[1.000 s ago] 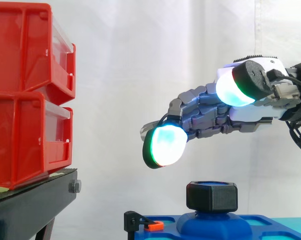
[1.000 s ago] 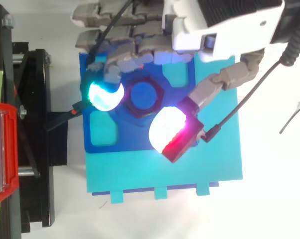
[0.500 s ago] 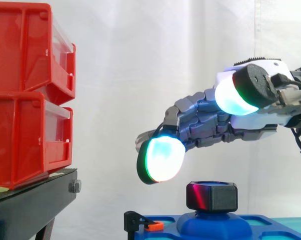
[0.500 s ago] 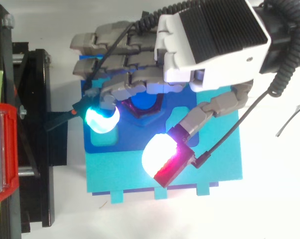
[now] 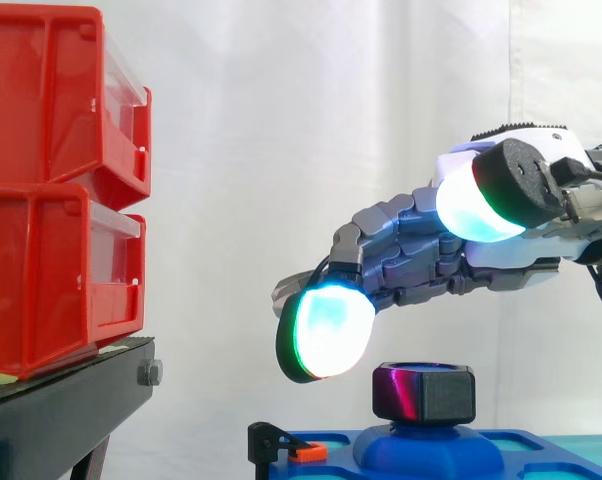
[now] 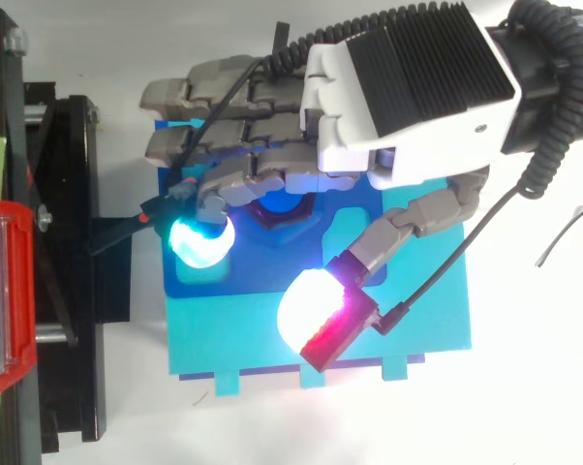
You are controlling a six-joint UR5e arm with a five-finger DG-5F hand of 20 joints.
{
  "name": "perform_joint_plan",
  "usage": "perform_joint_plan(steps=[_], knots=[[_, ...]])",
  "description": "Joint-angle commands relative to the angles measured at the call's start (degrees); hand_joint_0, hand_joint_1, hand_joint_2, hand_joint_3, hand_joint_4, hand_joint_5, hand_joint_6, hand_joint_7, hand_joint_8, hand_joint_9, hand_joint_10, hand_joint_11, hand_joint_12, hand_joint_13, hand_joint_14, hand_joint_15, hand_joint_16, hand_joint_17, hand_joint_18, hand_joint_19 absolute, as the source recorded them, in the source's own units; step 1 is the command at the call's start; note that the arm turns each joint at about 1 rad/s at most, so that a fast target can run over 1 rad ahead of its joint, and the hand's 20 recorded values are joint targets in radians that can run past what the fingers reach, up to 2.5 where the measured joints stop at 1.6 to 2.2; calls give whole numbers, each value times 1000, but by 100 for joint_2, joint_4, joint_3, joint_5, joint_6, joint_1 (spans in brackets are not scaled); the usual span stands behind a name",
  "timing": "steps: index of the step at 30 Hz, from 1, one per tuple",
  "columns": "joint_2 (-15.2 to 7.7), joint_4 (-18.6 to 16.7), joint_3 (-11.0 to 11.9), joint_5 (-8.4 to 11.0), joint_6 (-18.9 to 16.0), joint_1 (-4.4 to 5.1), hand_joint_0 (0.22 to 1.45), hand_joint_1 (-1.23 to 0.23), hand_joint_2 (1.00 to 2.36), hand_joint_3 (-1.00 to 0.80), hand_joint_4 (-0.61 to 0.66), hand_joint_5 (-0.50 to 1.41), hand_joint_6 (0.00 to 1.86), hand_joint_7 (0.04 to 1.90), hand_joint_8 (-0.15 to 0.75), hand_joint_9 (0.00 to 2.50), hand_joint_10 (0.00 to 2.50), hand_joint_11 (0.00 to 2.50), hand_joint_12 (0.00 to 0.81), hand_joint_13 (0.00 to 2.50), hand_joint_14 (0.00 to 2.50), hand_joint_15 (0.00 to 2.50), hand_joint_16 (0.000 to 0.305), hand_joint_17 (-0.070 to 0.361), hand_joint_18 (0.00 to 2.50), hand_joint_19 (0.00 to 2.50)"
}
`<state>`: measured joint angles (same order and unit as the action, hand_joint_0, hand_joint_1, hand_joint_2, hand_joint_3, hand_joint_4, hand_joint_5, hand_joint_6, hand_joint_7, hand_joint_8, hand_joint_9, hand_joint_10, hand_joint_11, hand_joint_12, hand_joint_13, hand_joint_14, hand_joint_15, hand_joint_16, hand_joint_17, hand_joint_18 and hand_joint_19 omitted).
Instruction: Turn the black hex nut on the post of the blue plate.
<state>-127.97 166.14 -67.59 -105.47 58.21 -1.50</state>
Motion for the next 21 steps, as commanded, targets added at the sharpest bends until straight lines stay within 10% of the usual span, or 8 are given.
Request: perform_joint_plan(steps=[1, 21], knots=[[0, 50, 0, 0, -20, -17, 507, -264, 1000, -500, 235, -206, 503, 831, 257, 232, 0, 0, 354, 47, 0, 0, 49, 111, 0, 160], [0, 199, 0, 18, -90, -79, 508, -266, 1000, -500, 249, -200, 503, 852, 257, 235, 0, 0, 354, 57, 0, 0, 49, 110, 0, 157]])
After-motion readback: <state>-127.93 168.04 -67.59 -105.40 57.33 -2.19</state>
